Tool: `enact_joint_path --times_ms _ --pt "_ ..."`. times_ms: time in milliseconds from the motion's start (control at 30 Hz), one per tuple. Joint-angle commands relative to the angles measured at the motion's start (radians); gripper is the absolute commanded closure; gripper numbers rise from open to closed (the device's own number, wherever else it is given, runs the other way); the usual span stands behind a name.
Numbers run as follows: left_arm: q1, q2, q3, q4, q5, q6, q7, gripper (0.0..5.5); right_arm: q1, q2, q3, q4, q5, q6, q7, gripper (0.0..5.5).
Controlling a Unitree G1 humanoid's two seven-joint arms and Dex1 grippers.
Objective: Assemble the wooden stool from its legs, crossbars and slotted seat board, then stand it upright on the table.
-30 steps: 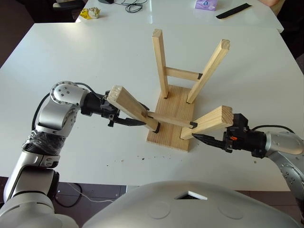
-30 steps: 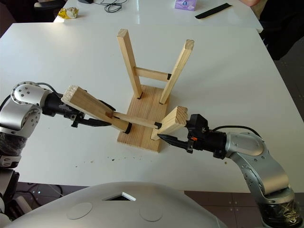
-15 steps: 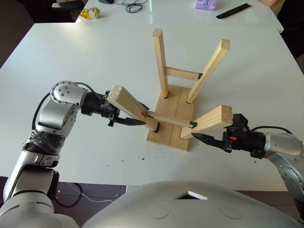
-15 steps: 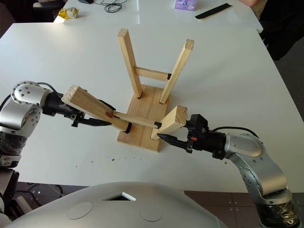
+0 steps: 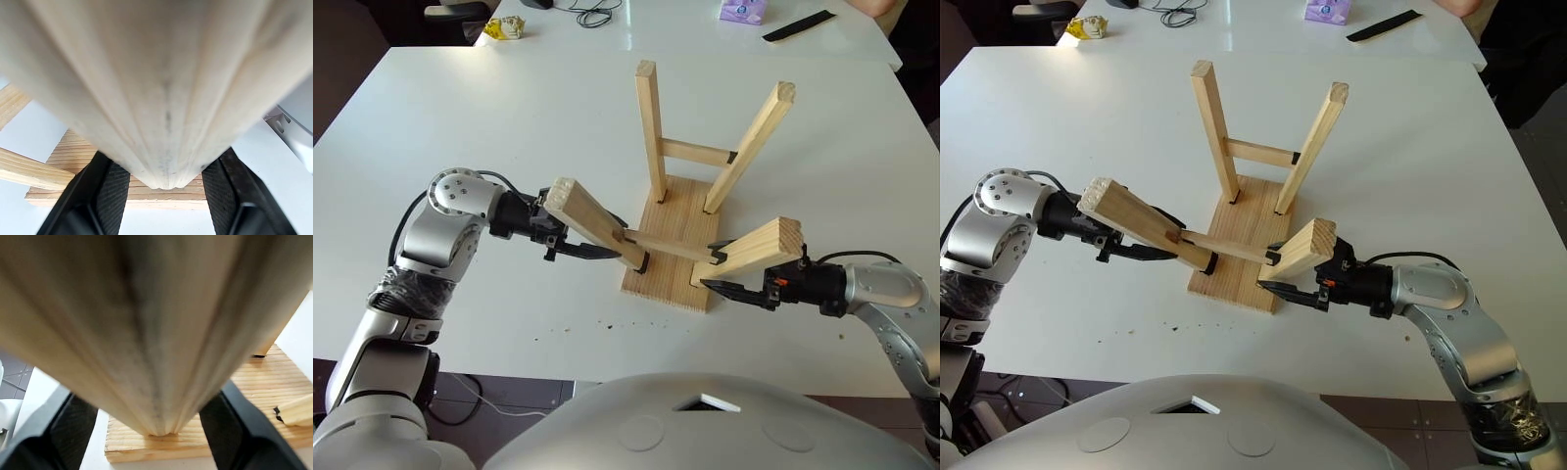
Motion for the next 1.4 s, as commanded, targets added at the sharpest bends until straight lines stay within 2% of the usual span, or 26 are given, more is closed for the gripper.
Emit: enact_joint_path --times_ms 33,67,300,467,833,1200,1400 --pt "0.068 0.016 -0.115 0.017 0.191 0.03 0.015 3.43 -0.029 -0.041 0.023 0.011 -0.052 0.0 0.008 1.66" --pt "0.069 0.018 -0.115 0.016 0.19 0.03 0.016 3.43 -0.023 -0.055 0.029 0.024 -0.079 -0.015 0.014 1.5" --pt "0.062 0.04 -0.118 -0.001 0.176 0.066 0.019 3.43 0.028 -0.129 0.058 0.08 -0.198 -0.095 0.06 1.5" --pt "0.046 0.045 -0.129 0.0 0.162 0.127 0.014 3.43 0.004 -0.109 0.073 0.097 -0.214 -0.132 0.052 1.5" --pt "0.005 0.036 -0.217 -0.009 0.226 0.136 0.008 3.43 -0.035 -0.085 0.085 0.11 -0.221 -0.166 0.047 1.5" --pt "0.051 0.052 -0.244 -0.01 0.231 0.152 0.035 3.43 -0.042 -0.069 0.071 0.109 -0.211 -0.176 0.049 1.5" --pt "0.064 0.056 -0.243 -0.039 0.22 0.165 0.056 3.43 -0.019 -0.221 -0.037 0.205 -0.222 -0.178 0.15 1.5"
